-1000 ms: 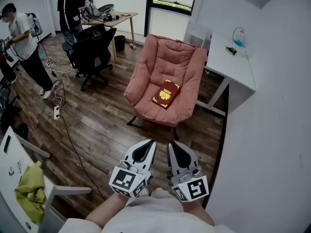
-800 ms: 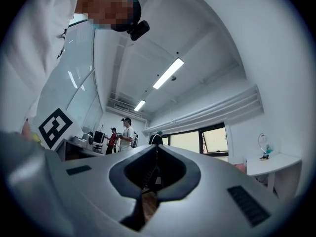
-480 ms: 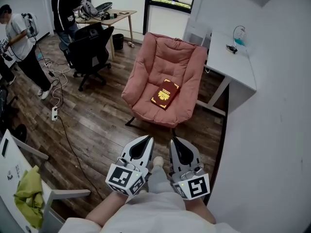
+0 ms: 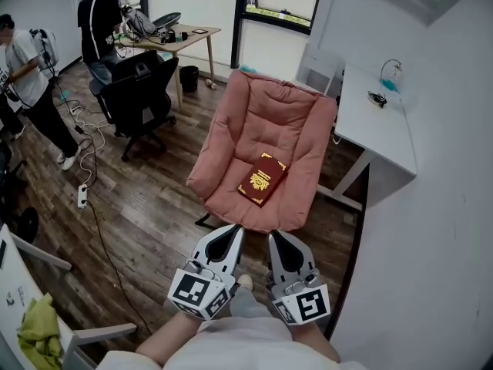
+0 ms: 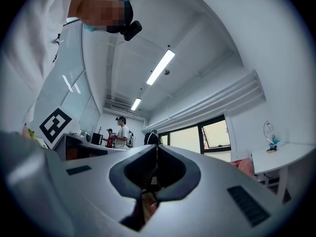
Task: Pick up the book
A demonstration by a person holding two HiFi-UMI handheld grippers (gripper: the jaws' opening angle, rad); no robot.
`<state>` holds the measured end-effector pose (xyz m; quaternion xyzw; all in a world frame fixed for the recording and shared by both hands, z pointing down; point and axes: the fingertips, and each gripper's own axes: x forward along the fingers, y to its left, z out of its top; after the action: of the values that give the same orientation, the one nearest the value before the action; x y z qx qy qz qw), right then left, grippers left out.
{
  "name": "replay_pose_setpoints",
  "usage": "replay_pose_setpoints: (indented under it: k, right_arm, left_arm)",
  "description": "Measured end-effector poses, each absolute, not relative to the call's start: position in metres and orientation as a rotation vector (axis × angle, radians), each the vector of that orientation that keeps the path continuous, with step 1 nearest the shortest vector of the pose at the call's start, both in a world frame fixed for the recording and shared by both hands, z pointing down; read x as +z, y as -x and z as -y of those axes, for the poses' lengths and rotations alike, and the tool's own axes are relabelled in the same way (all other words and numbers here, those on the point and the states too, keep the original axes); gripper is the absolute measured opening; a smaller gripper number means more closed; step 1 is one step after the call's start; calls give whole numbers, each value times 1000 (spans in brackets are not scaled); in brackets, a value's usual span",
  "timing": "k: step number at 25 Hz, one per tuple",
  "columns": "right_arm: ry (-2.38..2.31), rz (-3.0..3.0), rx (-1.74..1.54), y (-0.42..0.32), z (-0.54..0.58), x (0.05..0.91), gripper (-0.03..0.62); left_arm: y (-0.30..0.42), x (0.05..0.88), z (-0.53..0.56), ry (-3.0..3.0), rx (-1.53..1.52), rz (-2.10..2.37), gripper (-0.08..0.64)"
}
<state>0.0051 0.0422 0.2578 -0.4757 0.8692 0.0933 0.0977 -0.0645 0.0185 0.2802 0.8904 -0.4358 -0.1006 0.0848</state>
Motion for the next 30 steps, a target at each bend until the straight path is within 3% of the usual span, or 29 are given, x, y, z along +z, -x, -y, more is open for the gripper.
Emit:
replay_pose_setpoints:
  k: [12,30]
  right_arm:
    - [1357,-2621,264,-53,108,255,28]
    - [1330,-2702,14,-51,175,311,28]
  left_arm:
    - [11,272,135,-2647,-329,1347,5]
    - [22,309,201,-2533,-206,1453,5]
